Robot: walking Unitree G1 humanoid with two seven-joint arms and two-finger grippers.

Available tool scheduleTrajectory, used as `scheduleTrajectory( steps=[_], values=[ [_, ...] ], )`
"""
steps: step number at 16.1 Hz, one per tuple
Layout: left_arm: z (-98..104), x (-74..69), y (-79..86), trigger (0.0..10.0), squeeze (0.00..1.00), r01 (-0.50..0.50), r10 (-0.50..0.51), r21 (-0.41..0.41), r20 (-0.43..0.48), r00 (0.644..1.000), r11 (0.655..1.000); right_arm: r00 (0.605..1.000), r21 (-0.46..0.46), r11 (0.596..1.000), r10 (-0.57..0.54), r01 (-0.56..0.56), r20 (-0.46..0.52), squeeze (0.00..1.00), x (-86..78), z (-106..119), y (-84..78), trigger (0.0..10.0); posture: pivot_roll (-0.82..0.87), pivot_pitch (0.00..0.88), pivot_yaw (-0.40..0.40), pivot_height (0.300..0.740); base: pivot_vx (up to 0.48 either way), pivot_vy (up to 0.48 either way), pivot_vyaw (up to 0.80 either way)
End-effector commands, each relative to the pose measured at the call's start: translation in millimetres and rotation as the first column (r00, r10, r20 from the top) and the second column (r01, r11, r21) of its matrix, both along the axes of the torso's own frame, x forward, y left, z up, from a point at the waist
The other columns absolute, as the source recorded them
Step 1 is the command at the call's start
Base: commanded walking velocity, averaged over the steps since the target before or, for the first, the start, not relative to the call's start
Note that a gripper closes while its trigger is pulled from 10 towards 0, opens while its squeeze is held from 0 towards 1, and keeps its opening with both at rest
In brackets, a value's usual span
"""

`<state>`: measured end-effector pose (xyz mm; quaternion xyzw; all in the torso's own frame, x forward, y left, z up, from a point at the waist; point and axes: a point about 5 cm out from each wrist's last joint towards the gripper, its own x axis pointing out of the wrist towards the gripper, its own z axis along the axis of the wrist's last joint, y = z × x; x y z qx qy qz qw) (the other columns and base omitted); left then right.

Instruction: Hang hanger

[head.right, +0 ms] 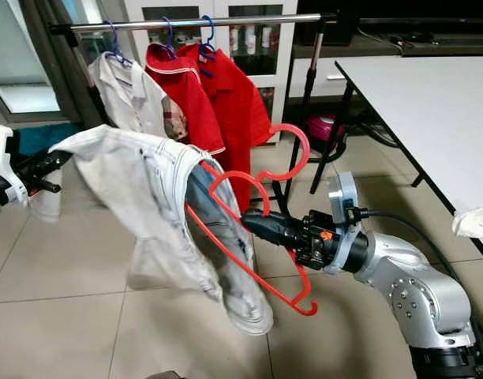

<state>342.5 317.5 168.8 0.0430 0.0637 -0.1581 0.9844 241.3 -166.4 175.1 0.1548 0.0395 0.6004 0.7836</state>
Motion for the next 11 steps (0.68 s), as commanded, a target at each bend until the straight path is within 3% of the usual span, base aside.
scheduleTrajectory(
  steps=[1, 3, 5, 8, 9, 11],
  values=[
    [15.3, 1.1, 5.4, 10.0, 1.00, 0.005, -0.006, 0.029, 0.042, 0.999, 1.000, 0.997, 0.039, 0.999, 0.013, -0.016, 0.082, 0.00, 0.9, 16.3, 2.7, 10.0, -0.06, 0.000, 0.089, 0.740, 0.000, 0.000, 0.00],
    [24.3, -1.0, 10.6, 10.0, 1.00, 0.034, -0.035, 0.034, 0.055, 0.998, 0.999, 0.996, 0.036, 0.999, 0.007, -0.011, 0.089, 0.00, 2.0, 17.4, 3.5, 10.0, -0.05, 0.000, 0.088, 0.740, 0.000, 0.000, 0.00],
    [34.9, -3.3, 9.3, 10.0, 1.00, 0.140, -0.143, 0.049, 0.076, 0.987, 0.989, 0.996, 0.025, 1.000, 0.010, -0.013, 0.094, 0.00, 2.5, 17.5, 4.9, 10.0, -0.05, 0.000, 0.087, 0.740, 0.000, 0.000, 0.00],
    [66.7, -2.8, 8.3, 10.0, 1.00, 0.283, -0.286, 0.047, 0.113, 0.952, 0.958, 0.994, -0.020, 1.000, 0.008, -0.006, 0.107, 0.00, 5.2, 17.9, 6.4, 10.0, -0.05, 0.000, 0.083, 0.740, 0.000, 0.000, 0.00],
    [81.2, 0.6, 0.7, 10.0, 1.00, 0.362, -0.366, 0.058, 0.112, 0.924, 0.930, 0.993, -0.036, 0.999, 0.009, -0.005, 0.117, 0.00, 6.8, 19.2, 6.3, 10.0, -0.05, 0.000, 0.079, 0.740, 0.000, 0.000, 0.00],
    [99.1, 14.1, -47.4, 10.0, 1.00, 0.615, -0.622, 0.096, 0.071, 0.780, 0.782, 0.985, -0.128, 0.992, 0.026, -0.005, 0.169, 0.00, 12.0, 20.8, 10.7, 10.0, -0.05, 0.000, 0.073, 0.740, 0.000, 0.000, 0.00]
  ],
)
